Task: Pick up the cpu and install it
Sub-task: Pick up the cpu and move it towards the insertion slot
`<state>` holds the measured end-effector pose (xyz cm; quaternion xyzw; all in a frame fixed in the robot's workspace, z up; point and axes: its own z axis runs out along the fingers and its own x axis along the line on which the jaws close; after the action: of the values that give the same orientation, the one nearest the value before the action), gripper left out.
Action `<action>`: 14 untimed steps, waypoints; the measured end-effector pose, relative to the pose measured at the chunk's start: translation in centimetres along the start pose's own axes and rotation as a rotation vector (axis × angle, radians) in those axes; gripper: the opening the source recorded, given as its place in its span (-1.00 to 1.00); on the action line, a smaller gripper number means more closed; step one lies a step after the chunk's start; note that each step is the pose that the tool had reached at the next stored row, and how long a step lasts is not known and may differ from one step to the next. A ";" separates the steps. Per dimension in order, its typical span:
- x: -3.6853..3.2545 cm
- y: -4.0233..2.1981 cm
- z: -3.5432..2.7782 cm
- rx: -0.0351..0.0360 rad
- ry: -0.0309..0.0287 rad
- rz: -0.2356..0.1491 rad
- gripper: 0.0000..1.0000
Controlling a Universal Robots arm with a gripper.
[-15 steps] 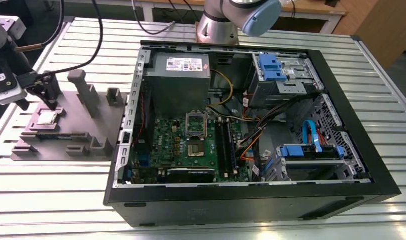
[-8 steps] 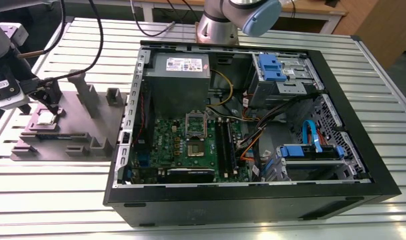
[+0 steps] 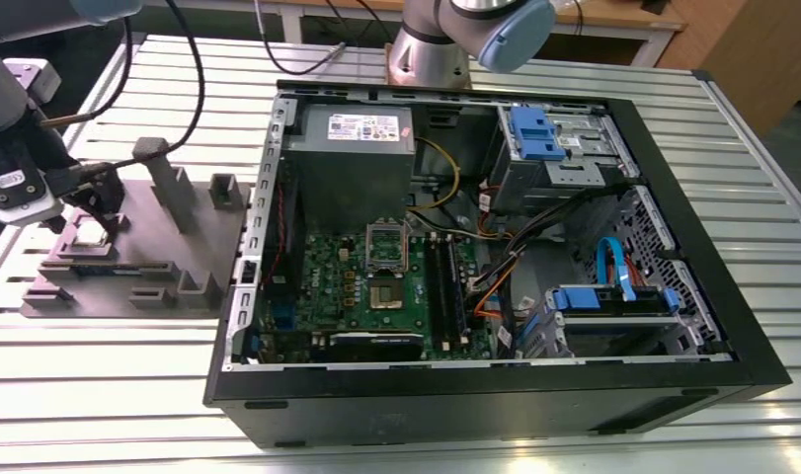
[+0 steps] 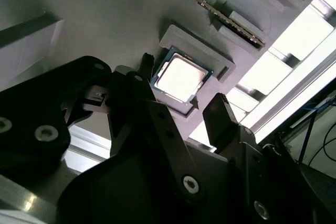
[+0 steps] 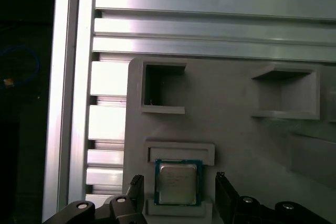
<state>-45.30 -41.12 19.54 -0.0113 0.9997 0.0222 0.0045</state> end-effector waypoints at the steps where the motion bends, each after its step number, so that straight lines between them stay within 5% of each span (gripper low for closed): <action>1: 0.01 -0.01 0.18 0.0000 0.0000 0.000 0.30; 14: 0.10 -0.05 1.06 0.0000 0.0002 0.000 0.30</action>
<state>-45.39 -41.12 18.47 -0.0112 0.9997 0.0222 0.0044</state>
